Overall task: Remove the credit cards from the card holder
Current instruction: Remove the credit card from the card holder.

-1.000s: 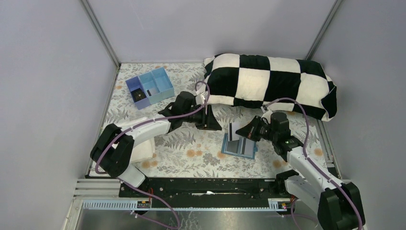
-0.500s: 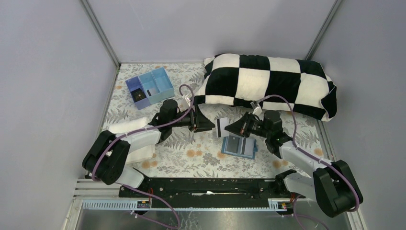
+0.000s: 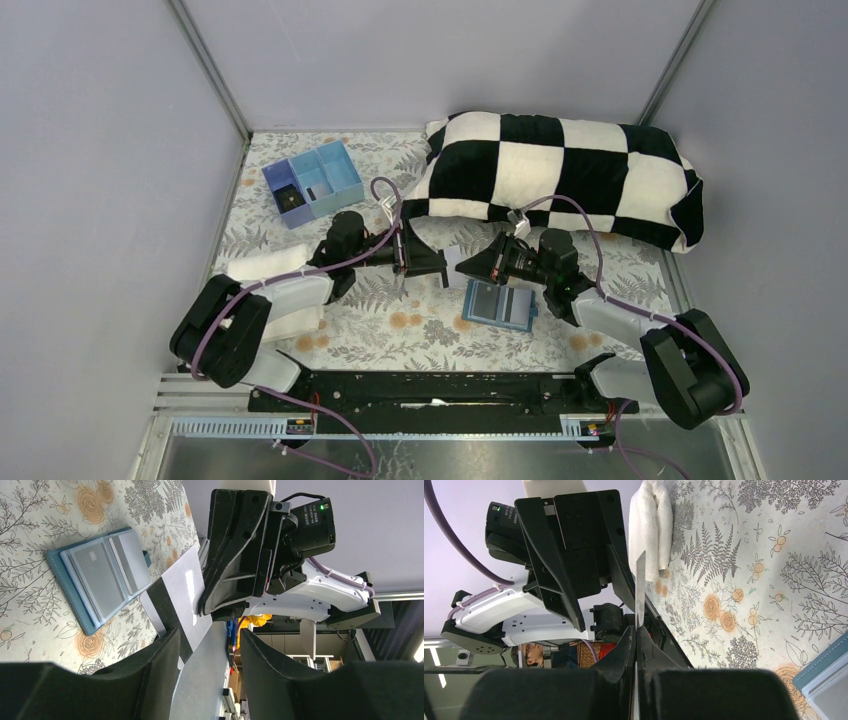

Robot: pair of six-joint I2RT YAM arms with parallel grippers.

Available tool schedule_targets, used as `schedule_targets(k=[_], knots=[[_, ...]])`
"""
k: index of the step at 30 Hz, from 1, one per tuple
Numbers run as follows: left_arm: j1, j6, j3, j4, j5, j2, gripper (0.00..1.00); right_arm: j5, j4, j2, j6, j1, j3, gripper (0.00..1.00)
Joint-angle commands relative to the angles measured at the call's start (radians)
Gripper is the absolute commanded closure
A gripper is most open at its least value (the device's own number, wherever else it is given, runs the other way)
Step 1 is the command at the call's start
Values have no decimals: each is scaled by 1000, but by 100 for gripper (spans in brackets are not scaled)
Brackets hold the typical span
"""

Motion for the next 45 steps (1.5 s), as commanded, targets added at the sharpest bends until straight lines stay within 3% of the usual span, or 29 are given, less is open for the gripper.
schedule_targets(k=[1,10,20,32,37,38,41,42,43,45], knots=[[7,69,1,-53,-10,-57,48,19,34,-51,-13,11,34,100],[19,114,4,-148,-46,-103,48,34,-7,-78,-34,11,40,100],[19,87,18,-107,-33,-77,49,2,79,-27,10,22,31,100],[18,29,23,-32,-50,-24,72,-17,134,35,39,28,40,100],[18,5,43,-11,-34,-9,96,-21,139,44,39,27,40,100],[19,8,55,-26,-27,-7,100,-19,137,43,38,27,40,100],[19,63,112,-140,-32,-17,100,-20,133,39,36,28,43,100],[19,92,136,-200,-39,-23,100,-20,129,40,36,27,46,98],[19,125,165,-268,-49,-26,100,-20,126,41,36,27,47,84],[21,203,226,-418,-75,-31,100,-15,132,39,39,28,43,64]])
